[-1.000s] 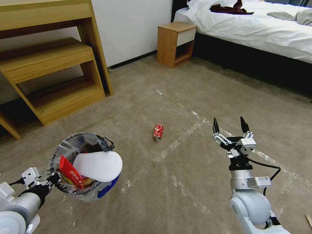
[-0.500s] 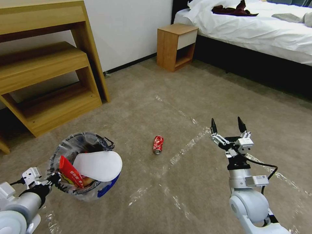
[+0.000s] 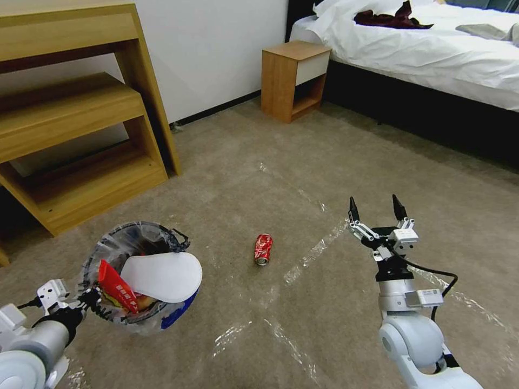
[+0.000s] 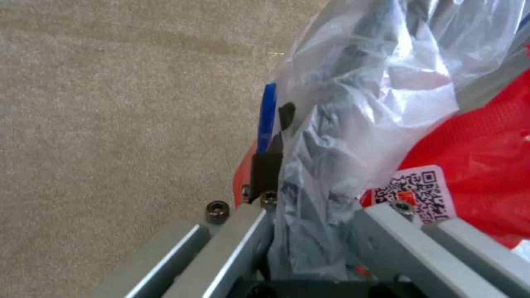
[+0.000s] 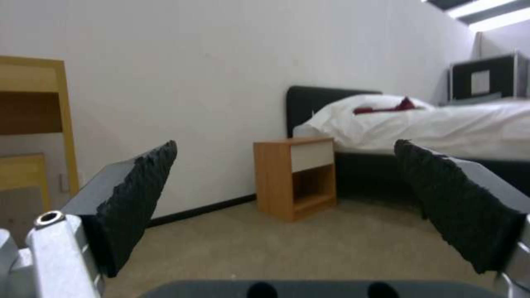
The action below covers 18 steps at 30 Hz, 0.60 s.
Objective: Pick up the trash bin and place the garbage on the floor into it.
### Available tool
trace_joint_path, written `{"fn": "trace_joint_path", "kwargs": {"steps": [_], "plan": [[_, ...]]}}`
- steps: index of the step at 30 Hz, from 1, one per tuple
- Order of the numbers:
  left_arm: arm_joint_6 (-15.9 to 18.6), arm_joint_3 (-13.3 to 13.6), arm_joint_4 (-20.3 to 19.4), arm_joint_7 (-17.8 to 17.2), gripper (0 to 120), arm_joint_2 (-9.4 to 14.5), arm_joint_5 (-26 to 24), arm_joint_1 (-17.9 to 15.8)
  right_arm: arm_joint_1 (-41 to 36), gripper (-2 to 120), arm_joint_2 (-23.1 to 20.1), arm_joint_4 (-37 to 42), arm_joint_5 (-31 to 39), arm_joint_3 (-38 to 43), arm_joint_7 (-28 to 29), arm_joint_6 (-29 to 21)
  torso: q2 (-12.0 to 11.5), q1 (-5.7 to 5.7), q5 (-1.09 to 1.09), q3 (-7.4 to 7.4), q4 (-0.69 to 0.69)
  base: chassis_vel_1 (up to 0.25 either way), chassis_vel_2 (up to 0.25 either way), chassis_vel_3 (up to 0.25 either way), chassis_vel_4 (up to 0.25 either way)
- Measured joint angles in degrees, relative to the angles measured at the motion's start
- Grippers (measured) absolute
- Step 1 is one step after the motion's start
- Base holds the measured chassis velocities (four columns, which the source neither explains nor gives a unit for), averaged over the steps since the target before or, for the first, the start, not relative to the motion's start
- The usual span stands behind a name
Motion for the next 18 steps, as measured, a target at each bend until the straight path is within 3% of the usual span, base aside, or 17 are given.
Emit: {"fn": "trace_joint_path", "kwargs": {"steps": [7, 18], "plan": [[0.0, -0.2, -0.1, 0.0, 0, 0.1, 0.1, 0.2, 3.0, 100, -2.0, -0.7, 3.6, -3.1, 2.4, -3.2, 0.0, 0.00, 0.00, 0.00, 0.02, 0.000, 0.000, 0.000, 0.000], [-0.1, -0.6, -0.1, 0.0, 0, 0.0, -0.1, 0.1, 4.2, 100, -2.6, -1.7, 3.4, -3.9, 1.9, -3.3, 0.0, 0.00, 0.00, 0.00, 0.01, 0.000, 0.000, 0.000, 0.000]]}}
